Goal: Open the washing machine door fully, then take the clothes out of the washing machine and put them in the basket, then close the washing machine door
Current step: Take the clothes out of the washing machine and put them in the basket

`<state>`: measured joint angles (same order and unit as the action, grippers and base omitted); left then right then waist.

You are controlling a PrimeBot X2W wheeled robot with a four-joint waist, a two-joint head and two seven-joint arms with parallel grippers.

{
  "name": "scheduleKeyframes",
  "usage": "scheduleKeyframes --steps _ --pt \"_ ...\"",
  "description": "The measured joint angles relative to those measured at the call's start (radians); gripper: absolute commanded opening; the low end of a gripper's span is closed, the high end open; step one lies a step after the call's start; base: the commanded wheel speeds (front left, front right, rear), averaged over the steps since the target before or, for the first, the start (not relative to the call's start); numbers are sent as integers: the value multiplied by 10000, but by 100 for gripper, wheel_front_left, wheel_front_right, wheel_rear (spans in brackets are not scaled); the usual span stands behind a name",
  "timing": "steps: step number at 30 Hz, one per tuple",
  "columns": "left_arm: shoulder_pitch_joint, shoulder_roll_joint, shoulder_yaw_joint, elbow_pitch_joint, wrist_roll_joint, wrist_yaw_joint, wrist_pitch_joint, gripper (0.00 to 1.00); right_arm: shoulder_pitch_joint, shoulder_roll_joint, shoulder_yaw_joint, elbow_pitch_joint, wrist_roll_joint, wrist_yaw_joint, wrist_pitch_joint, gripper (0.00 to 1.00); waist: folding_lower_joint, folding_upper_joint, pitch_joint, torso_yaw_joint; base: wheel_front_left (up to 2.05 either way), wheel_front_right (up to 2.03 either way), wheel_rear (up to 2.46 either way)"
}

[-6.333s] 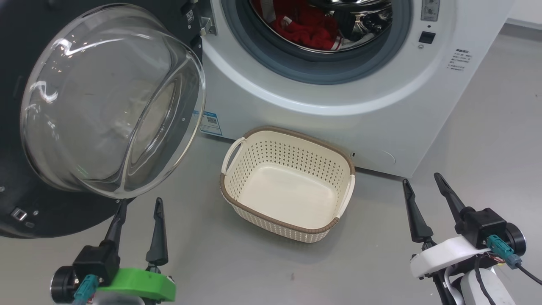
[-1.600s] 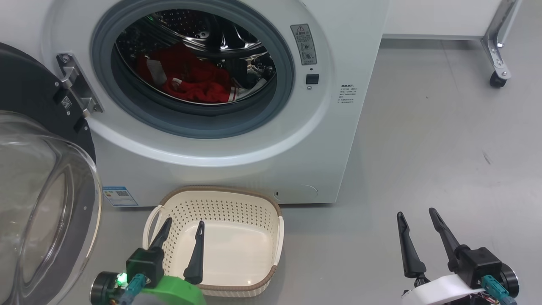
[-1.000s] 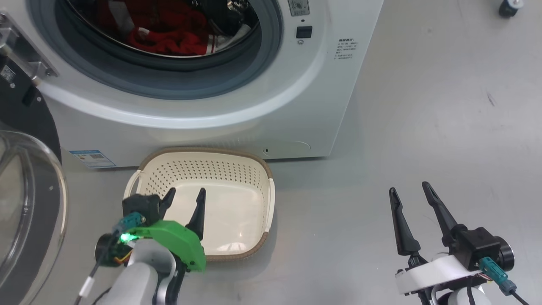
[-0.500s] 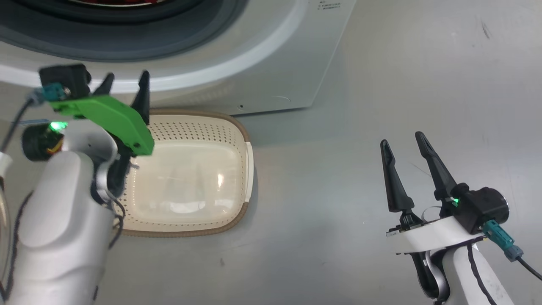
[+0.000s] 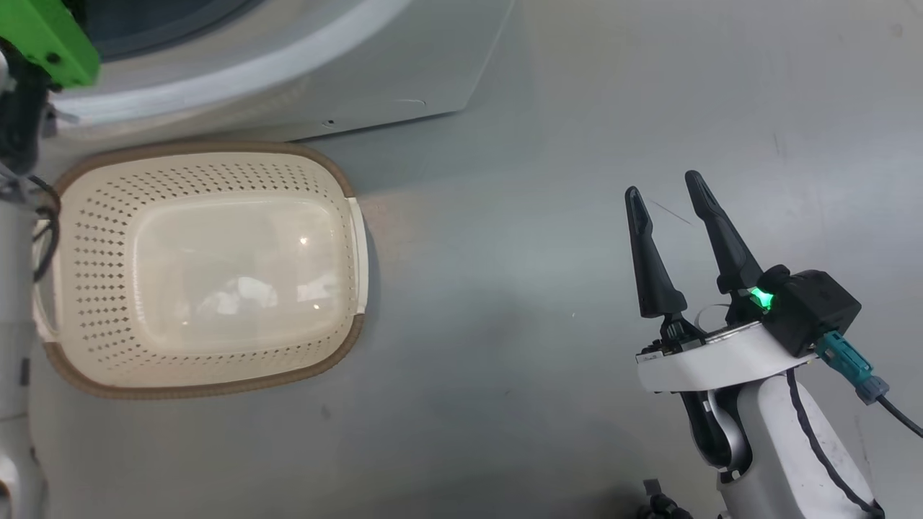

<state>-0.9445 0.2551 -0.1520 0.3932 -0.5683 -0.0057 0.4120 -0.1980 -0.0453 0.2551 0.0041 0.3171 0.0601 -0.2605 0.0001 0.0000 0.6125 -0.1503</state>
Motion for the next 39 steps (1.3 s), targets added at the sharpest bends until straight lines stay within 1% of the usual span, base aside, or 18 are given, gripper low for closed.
scheduleKeyframes --steps 3,4,12,21,28,29,30,31,32,39 --pt "-651 192 121 2 4 2 209 100 -180 0 121 12 90 2 0 100 0 0 320 -226 0 0 0" --pt "-1001 336 184 38 13 2 384 100 -333 0 219 15 121 2 0 100 0 0 530 -376 0 0 0" --pt "-1851 832 548 401 8 63 842 100 -855 0 545 23 625 0 0 100 1 0 1274 -969 0 0 0" --pt "-2158 989 813 1099 -226 196 1417 100 -1175 2 571 144 700 -10 0 100 0 0 1850 -1439 0 0 0" --pt "-2488 1174 815 1413 -201 330 1770 100 -1344 2 593 232 719 -10 0 100 0 0 1966 -1540 0 0 0" --pt "-2524 1175 811 1438 -199 332 1785 92 -1384 2 596 245 725 -10 0 100 0 0 1971 -1541 0 0 0" --pt "-2551 1183 788 1448 -198 355 1795 59 -1430 2 594 249 731 -10 0 100 0 0 1975 -1541 0 0 0" --pt "-2564 1187 771 1467 -196 357 1795 16 -1462 2 594 251 731 -10 0 100 0 0 1979 -1541 0 0 0" --pt "-2575 1187 759 1484 -196 357 1795 0 -1479 2 594 257 731 -10 0 100 0 0 1981 -1540 0 0 0" --pt "-2656 1197 600 1546 -65 295 1626 0 -1546 6 554 318 727 -12 0 100 0 0 1974 -1510 0 0 0"
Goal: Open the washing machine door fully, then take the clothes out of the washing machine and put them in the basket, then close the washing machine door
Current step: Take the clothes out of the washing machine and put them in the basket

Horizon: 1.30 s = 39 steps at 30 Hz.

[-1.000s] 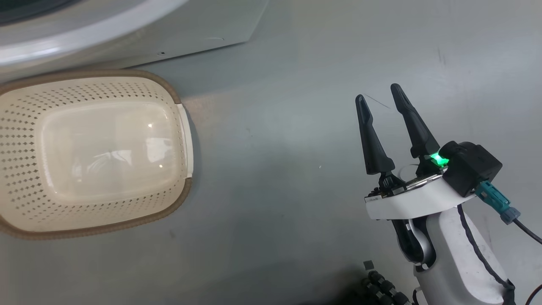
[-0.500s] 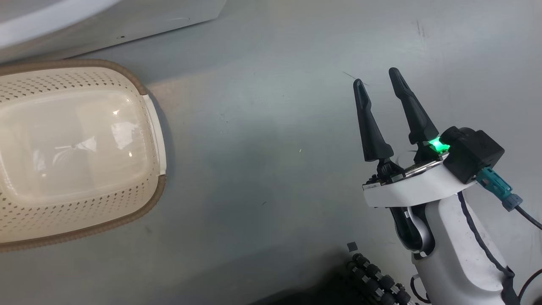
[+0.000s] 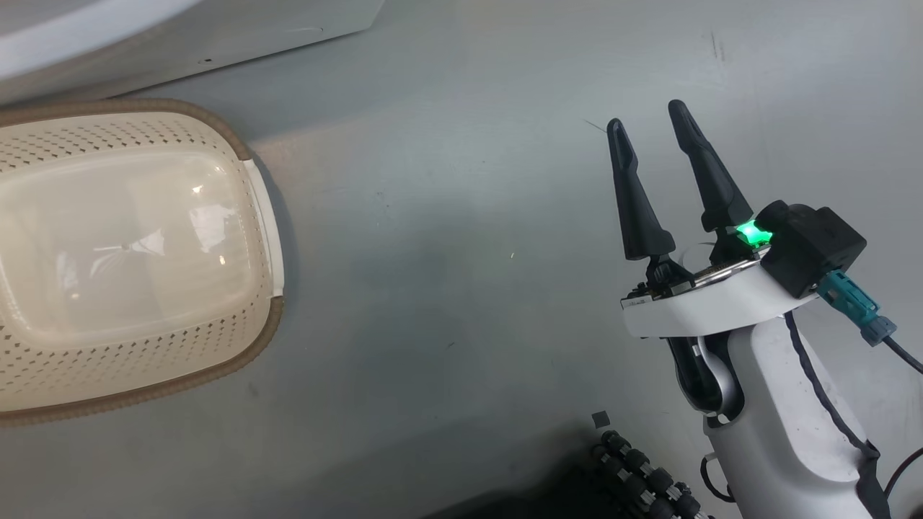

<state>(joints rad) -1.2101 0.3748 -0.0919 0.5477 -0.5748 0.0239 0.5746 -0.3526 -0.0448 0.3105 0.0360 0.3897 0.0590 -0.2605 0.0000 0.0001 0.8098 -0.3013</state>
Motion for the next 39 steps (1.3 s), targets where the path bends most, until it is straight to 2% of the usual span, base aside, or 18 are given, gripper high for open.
scheduleKeyframes --steps 7,18,39 --pt "37 -270 -19 157 -71 -259 -560 0 -93 -4 -209 73 -221 -17 0 100 0 0 -118 177 0 0 0" --pt "728 -876 -194 31 -46 -823 -2130 0 -93 -8 -468 259 -853 6 0 100 0 0 -474 721 0 0 0" --pt "3372 -1868 -401 -610 251 -1062 -5762 0 417 -31 -794 771 -1499 182 0 100 -1 0 -1974 1755 0 0 0"
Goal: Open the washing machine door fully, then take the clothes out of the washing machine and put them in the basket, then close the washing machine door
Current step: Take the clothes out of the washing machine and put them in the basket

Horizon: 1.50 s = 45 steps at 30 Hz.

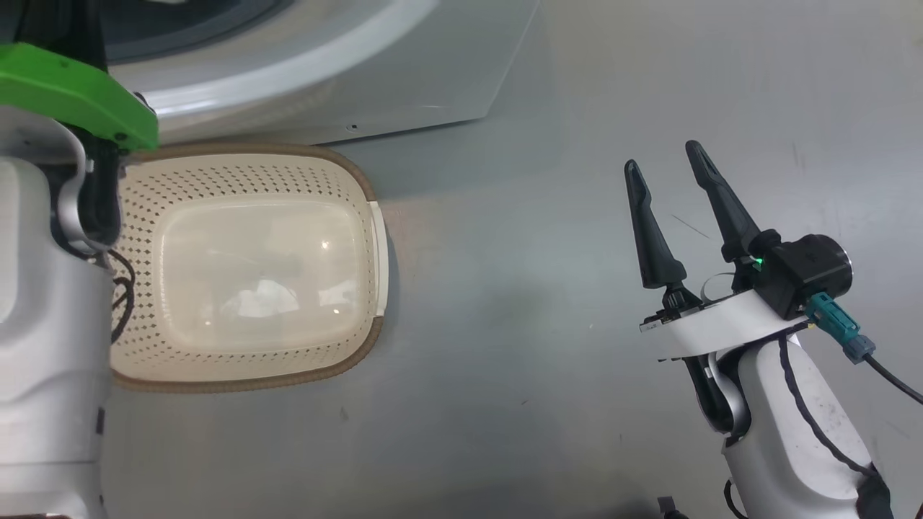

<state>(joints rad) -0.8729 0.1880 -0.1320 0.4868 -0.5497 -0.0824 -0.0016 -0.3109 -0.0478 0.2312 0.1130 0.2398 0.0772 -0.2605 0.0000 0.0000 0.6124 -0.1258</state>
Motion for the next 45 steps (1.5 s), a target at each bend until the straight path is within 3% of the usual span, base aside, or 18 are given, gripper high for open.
scheduleKeyframes --steps 10,18,27,45 --pt "1429 -347 -255 -464 466 4 -1415 0 547 -4 4 238 -125 38 0 100 0 0 -996 394 0 0 0" --pt "2531 -522 -410 -1068 1032 456 -2286 0 1077 -2 -4 385 -169 84 0 100 0 0 -1961 665 0 0 0" --pt "3552 -849 -694 -1965 1526 863 -2387 0 1635 0 -148 491 -265 84 0 100 -1 0 -2886 948 0 0 0" --pt "5652 -894 -968 -3528 2027 1482 -2462 0 2454 15 -297 418 -324 -21 0 100 0 0 -3969 1437 0 0 0"
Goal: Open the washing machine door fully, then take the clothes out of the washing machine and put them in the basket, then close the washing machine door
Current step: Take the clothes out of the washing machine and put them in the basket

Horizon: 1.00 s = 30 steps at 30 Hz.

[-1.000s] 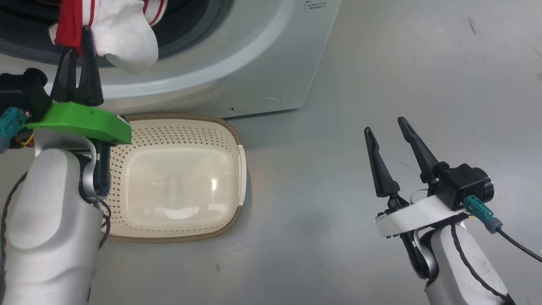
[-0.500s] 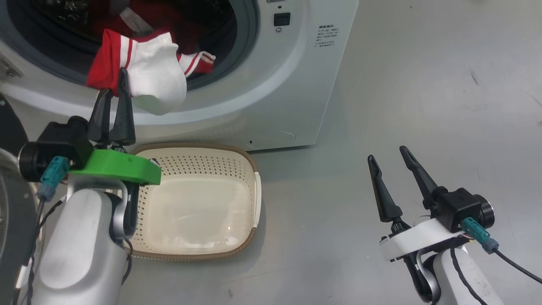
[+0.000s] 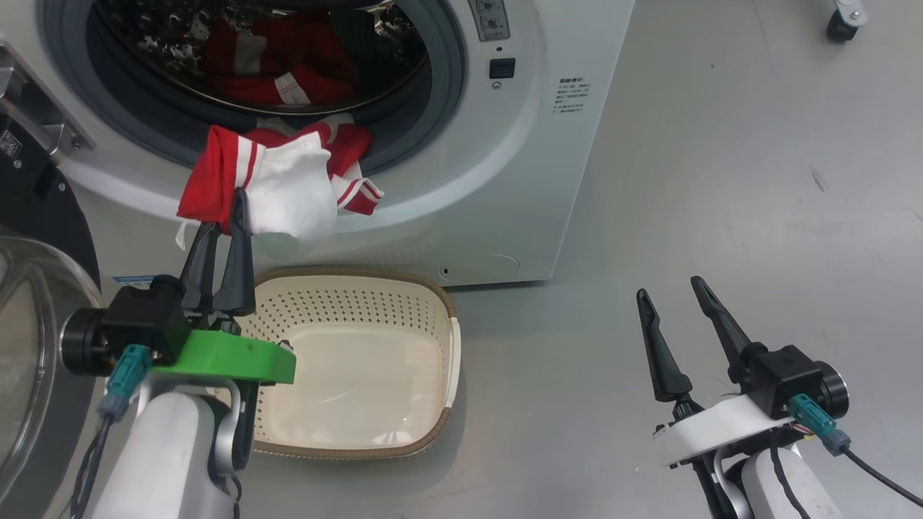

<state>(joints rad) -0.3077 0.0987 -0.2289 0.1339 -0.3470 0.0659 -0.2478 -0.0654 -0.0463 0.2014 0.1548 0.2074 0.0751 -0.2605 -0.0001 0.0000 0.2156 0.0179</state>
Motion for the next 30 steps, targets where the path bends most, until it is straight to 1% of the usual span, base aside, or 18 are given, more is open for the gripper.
scheduleKeyframes --steps 11,16,30 --pt "879 -13 -52 -345 56 128 0 0 160 4 29 -96 0 -4 0 100 0 0 -193 -24 0 0 0" --pt "1226 -98 -151 -349 56 186 0 0 184 4 27 -186 0 -61 0 100 0 0 -204 -45 0 0 0" --pt "1893 -245 -341 326 -40 263 92 0 341 4 31 -353 0 -61 0 100 0 0 -49 -62 0 0 0"
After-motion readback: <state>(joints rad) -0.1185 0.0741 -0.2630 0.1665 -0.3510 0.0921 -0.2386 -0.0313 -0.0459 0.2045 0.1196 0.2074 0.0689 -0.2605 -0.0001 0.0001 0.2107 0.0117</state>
